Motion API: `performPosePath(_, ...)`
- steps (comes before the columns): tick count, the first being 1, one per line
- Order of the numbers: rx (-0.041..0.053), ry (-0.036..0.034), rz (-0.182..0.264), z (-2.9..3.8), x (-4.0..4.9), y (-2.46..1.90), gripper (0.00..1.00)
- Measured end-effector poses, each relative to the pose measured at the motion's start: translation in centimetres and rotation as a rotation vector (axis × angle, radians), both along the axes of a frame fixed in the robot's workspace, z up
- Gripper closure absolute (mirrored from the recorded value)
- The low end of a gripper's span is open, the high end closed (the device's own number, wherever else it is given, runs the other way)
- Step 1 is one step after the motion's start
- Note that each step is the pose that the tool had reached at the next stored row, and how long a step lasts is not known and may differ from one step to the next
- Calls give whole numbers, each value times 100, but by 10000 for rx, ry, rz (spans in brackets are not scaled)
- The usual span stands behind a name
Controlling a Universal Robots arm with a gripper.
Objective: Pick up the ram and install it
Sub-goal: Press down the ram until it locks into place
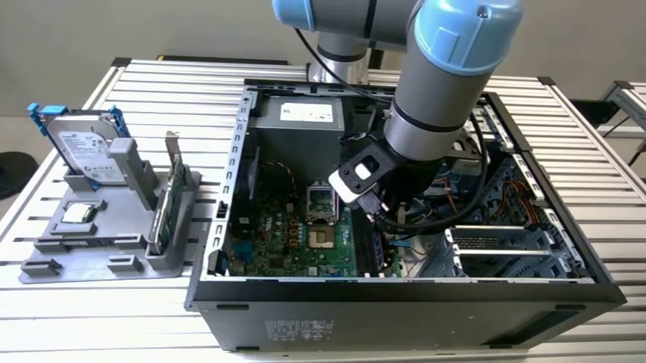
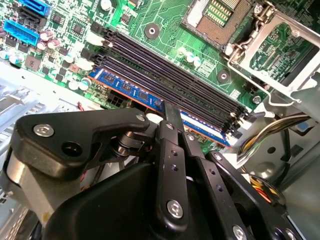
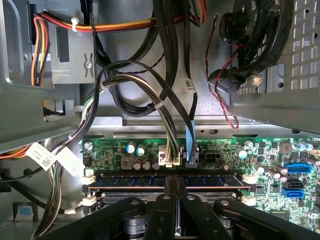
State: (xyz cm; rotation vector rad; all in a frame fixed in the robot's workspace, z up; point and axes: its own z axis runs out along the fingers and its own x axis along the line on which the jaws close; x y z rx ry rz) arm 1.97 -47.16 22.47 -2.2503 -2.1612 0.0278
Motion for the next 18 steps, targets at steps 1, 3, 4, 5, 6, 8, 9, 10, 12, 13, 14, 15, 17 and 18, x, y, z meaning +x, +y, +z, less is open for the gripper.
performPosePath(1, 1, 0, 0, -1, 0, 0, 100)
performPosePath(3, 0, 0, 0, -3, 0, 0, 100)
performPosePath(4, 0, 0, 0, -5, 0, 0, 100)
performPosePath(5, 0, 0, 0, -8, 0, 0, 100)
performPosePath(6, -1, 0, 0, -11, 0, 0, 100)
performPosePath(8, -3, 1, 0, -18, 0, 0, 100)
performPosePath(9, -3, 0, 0, -22, 0, 0, 100)
performPosePath(10, -2, 0, 0, -25, 0, 0, 100)
performPosePath(12, 1, 0, 0, -32, 0, 0, 100)
performPosePath(13, 1, -1, 0, -34, 0, 0, 100)
performPosePath(14, 1, 0, 0, -35, 0, 0, 100)
performPosePath(15, -1, 1, 0, -36, 0, 0, 100)
performPosePath(17, -1, 0, 0, -41, 0, 0, 100)
performPosePath(18, 10, -2, 0, -48, 0, 1, 100)
